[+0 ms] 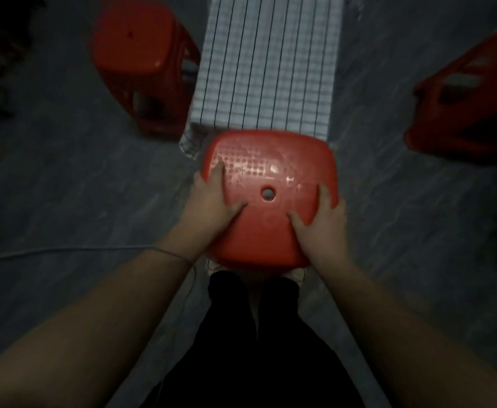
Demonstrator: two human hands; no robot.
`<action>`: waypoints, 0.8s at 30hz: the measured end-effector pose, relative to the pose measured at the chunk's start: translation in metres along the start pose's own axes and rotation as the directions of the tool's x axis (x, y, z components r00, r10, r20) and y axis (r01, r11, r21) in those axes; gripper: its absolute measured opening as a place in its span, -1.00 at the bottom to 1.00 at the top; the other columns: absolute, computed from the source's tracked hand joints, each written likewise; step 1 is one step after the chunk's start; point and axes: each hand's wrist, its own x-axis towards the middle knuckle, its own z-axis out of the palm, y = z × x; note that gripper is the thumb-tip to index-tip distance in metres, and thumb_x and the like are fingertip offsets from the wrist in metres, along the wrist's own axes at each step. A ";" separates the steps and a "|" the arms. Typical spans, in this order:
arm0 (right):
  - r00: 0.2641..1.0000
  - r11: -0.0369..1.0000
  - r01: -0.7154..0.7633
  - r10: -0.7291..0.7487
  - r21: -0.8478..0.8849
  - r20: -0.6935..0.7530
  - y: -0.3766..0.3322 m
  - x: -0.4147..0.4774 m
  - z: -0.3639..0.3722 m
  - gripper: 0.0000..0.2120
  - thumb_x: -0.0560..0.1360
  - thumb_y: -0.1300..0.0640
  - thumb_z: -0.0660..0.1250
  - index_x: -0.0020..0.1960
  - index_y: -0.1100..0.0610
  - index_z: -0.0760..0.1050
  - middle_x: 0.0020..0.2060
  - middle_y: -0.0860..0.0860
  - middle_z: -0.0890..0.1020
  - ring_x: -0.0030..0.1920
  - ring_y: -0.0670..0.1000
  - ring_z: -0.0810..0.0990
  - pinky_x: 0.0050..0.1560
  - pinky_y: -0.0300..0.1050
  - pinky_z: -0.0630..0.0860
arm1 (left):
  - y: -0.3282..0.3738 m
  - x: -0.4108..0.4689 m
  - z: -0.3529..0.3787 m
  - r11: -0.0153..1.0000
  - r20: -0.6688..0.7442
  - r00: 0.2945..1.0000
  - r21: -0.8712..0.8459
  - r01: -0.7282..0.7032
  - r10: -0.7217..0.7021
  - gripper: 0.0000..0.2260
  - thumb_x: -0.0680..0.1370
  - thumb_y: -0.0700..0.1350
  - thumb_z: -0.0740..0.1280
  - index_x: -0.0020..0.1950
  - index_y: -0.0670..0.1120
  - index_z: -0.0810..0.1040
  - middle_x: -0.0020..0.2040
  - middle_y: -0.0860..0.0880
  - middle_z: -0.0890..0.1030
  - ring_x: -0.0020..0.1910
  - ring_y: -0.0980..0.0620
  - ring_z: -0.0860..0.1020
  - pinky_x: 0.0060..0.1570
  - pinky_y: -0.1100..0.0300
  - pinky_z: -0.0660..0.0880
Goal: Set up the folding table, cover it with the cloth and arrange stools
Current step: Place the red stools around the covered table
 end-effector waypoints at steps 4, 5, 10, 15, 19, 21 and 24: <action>1.000 0.999 -0.027 0.026 -0.022 -0.013 0.023 0.038 0.079 -0.17 0.41 -0.15 0.46 0.55 0.01 0.17 0.35 0.28 0.33 0.33 0.29 0.40 0.36 0.19 0.38 | -0.052 0.054 0.055 0.998 0.003 1.000 -0.060 0.017 -0.017 -0.11 0.37 0.13 0.54 0.56 0.09 0.11 0.39 -0.23 0.27 0.33 -0.26 0.42 0.35 -0.10 0.40; 0.999 0.999 -0.031 0.031 -0.033 -0.016 0.027 0.048 0.096 -0.18 0.41 -0.15 0.46 0.55 0.00 0.17 0.34 0.26 0.34 0.32 0.28 0.41 0.34 0.19 0.40 | -0.065 0.068 0.069 0.998 -0.001 1.000 -0.063 0.022 -0.022 -0.10 0.37 0.13 0.55 0.56 0.09 0.11 0.40 -0.22 0.27 0.34 -0.25 0.41 0.36 -0.10 0.39; 0.999 0.996 -0.028 0.026 -0.088 -0.018 0.058 0.090 0.171 -0.20 0.45 -0.16 0.44 0.56 -0.03 0.14 0.41 0.21 0.29 0.36 0.22 0.38 0.32 0.12 0.38 | -0.116 0.127 0.125 0.999 0.016 0.999 -0.027 0.028 -0.027 -0.07 0.35 0.17 0.53 0.57 0.12 0.07 0.48 -0.18 0.19 0.43 -0.22 0.32 0.40 -0.18 0.33; 1.000 1.000 -0.020 0.020 -0.013 0.009 0.081 0.119 0.215 -0.24 0.49 -0.07 0.42 0.57 0.02 0.15 0.46 0.25 0.22 0.41 0.25 0.34 0.41 0.15 0.34 | -0.132 0.159 0.151 0.998 0.033 0.999 0.063 0.011 -0.013 -0.11 0.39 0.20 0.49 0.57 0.12 0.05 0.48 -0.20 0.23 0.40 -0.23 0.35 0.34 -0.22 0.37; 1.000 0.997 0.002 -0.003 -0.079 -0.008 0.082 0.127 0.221 -0.24 0.51 -0.12 0.37 0.58 0.00 0.09 0.49 0.26 0.18 0.43 0.25 0.32 0.40 0.15 0.33 | -0.133 0.166 0.154 0.997 0.066 0.998 0.076 0.000 -0.005 -0.11 0.43 0.17 0.47 0.59 0.12 0.00 0.53 -0.21 0.15 0.44 -0.24 0.30 0.37 -0.19 0.33; 1.000 0.994 -0.005 0.007 -0.113 0.018 0.078 0.127 0.217 -0.23 0.51 -0.09 0.36 0.59 0.01 0.07 0.48 0.26 0.19 0.41 0.25 0.33 0.38 0.15 0.33 | -0.131 0.165 0.147 0.994 0.085 0.996 0.112 -0.015 0.006 -0.13 0.47 0.14 0.44 0.61 0.12 -0.04 0.57 -0.22 0.08 0.48 -0.25 0.25 0.40 -0.20 0.29; 0.993 0.971 -0.036 0.061 -0.236 0.098 0.068 0.127 0.199 -0.26 0.54 -0.07 0.32 0.60 -0.01 0.04 0.48 0.24 0.21 0.42 0.25 0.31 0.40 0.21 0.33 | -0.121 0.157 0.128 0.981 0.151 0.989 0.191 -0.032 0.003 -0.27 0.56 0.05 0.34 0.62 0.06 0.00 0.61 -0.22 -0.01 0.53 -0.26 0.17 0.43 -0.14 0.22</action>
